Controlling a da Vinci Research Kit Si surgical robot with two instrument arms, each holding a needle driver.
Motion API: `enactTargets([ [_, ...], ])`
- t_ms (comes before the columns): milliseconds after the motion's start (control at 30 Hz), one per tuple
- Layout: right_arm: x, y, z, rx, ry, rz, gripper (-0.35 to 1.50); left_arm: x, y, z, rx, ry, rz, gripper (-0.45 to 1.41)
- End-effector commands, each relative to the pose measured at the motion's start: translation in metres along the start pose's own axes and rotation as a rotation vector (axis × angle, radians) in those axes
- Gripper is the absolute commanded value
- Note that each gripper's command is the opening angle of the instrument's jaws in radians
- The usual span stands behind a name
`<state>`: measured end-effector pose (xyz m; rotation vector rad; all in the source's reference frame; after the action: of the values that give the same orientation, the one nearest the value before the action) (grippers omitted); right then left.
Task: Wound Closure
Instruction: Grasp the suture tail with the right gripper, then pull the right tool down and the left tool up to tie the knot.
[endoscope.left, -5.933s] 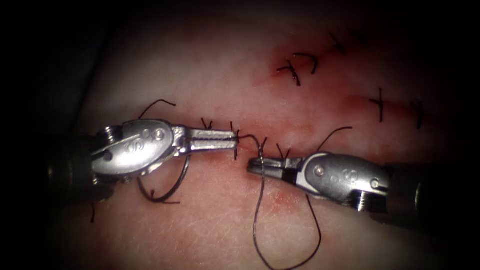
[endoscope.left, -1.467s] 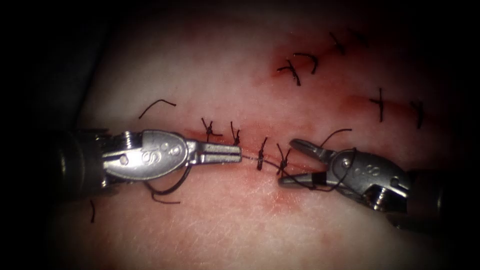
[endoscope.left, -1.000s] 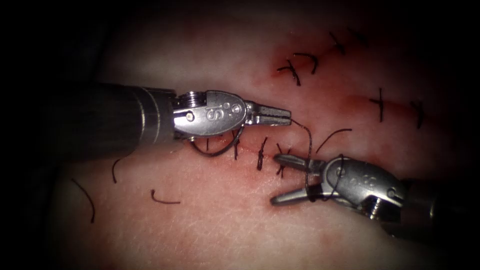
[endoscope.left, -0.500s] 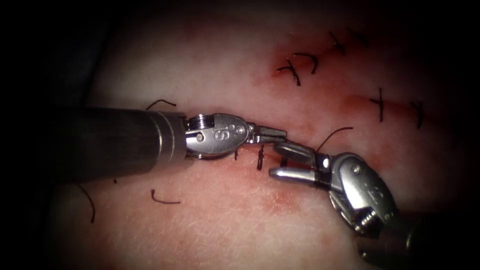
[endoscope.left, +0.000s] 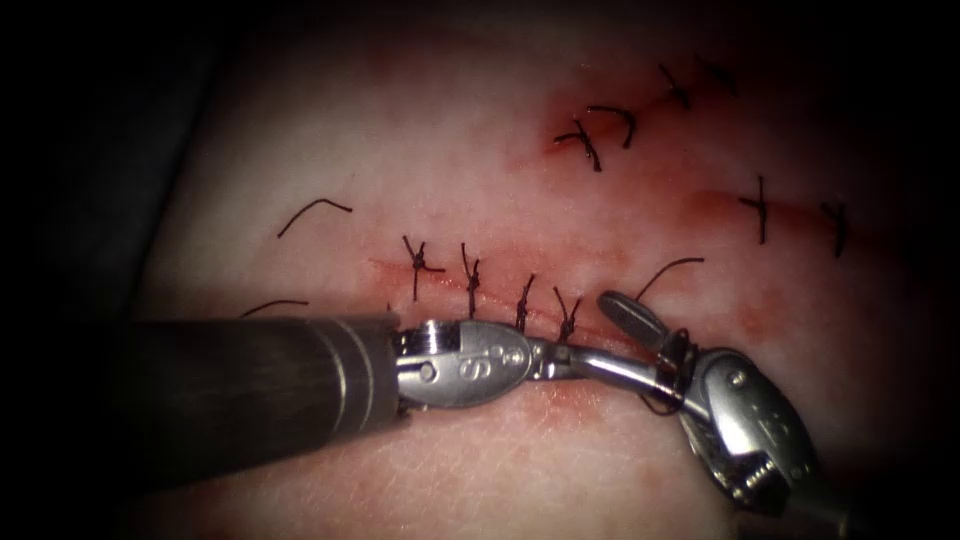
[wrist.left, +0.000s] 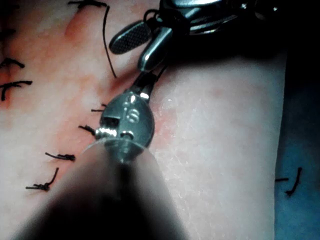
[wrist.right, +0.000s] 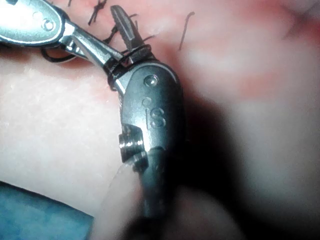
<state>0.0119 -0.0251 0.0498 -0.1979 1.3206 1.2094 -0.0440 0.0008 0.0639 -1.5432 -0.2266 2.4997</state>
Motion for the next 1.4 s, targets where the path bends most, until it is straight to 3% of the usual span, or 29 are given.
enactTargets([
  [33,-0.001,-0.0003,-0.0002,-0.024,-0.005,0.039,0.96,-0.0004,0.0001,0.0012,-0.002,-0.006,0.0,-0.45],
  [400,-0.0018,0.0028,-0.0022,-0.155,-0.018,0.202,1.13,-0.0005,0.0005,0.0026,-0.002,-0.009,0.004,-0.45],
  [567,-0.0027,0.004,-0.0025,-0.184,-0.042,0.234,1.09,0.0002,0.0001,0.0035,-0.007,-0.013,-0.008,-0.45],
  [767,-0.003,0.0055,-0.0018,-0.212,-0.046,0.257,1.09,0.0007,-0.0006,0.0043,-0.007,-0.012,-0.003,-0.45],
  [1000,-0.0027,0.0063,0.0003,-0.244,-0.05,0.263,1.24,0.0006,-0.0009,0.0044,-0.013,-0.013,-0.004,-0.45],
  [1033,-0.0027,0.0062,0.0004,-0.246,-0.05,0.263,1.19,0.0006,-0.0009,0.0043,-0.014,-0.013,-0.004,-0.45],
  [1067,-0.0027,0.0061,0.0005,-0.247,-0.053,0.262,0.99,0.0006,-0.0009,0.0043,-0.014,-0.013,-0.004,-0.45],
  [1133,-0.0026,0.0059,0.0006,-0.249,-0.064,0.262,-0.15,0.0006,-0.001,0.0042,-0.015,-0.012,-0.004,-0.45],
  [1167,-0.0026,0.0057,0.0006,-0.253,-0.064,0.262,-0.35,0.0006,-0.001,0.0042,-0.015,-0.012,-0.004,-0.45],
  [1400,-0.0023,0.004,0.0008,-0.254,-0.085,0.202,-0.35,0.0006,-0.0023,0.0032,-0.025,-0.008,-0.013,-0.45],
])
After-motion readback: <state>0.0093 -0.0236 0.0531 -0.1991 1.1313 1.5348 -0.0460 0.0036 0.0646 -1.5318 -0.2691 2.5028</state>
